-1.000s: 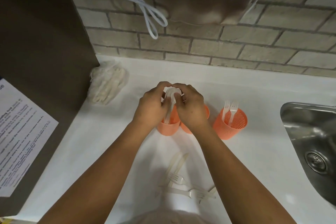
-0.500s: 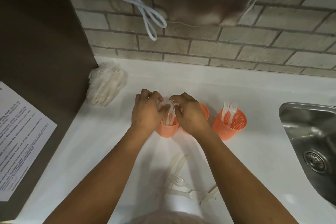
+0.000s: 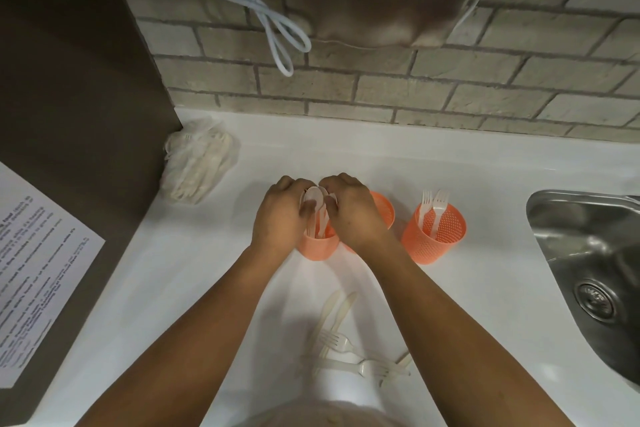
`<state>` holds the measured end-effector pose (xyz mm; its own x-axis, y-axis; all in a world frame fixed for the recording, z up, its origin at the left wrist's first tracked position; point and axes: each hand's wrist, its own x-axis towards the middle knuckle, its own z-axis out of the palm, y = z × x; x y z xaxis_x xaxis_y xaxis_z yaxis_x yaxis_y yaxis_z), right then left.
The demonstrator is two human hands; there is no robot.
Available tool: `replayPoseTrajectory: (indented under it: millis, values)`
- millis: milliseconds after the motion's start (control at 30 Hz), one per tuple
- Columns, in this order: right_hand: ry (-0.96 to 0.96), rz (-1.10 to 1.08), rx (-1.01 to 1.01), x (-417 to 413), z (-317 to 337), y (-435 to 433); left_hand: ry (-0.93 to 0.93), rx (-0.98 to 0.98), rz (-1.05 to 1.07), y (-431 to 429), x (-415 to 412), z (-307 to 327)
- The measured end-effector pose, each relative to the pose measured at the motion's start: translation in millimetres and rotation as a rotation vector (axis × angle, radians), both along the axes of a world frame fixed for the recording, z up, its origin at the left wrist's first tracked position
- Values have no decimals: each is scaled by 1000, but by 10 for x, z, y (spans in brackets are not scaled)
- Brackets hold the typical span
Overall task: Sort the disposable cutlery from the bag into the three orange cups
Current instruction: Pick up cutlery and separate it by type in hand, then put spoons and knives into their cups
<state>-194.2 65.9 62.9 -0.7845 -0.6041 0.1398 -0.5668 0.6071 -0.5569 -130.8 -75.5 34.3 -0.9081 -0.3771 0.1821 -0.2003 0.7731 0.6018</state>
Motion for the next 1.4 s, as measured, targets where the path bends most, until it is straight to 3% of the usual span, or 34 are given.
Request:
replayPoseTrajectory:
  millis: [267,400,600,733,867,1000,1133,1267,1400]
  values:
    - [92,-16,35,56,-11,58,11,42,-1,-2,25,-4]
    - [239,-83,-46,194,46,188,110,67,65,56,174,105]
    - [272,-111,-153,459,92,483,267,148,87,380,608,364]
    - [281,-108,-247,687,-23,713,259,208,32,604,967,310]
    - [147,-98,-298,950,-232,970,111,230,-10,754,1259,92]
    - [30,-117,-144,1147,-488,1253,-117,162,-94,803,1471,-162]
    - [-88,-51,97,1298,-655,1463,-303,107,-336,834,1603,-341]
    - [-124,4,321,1377,-787,1510,-389,-80,-388,972,1631,-422]
    - [-154,12,357,1407,-791,1447,-380,-207,-395,1100,1583,-450]
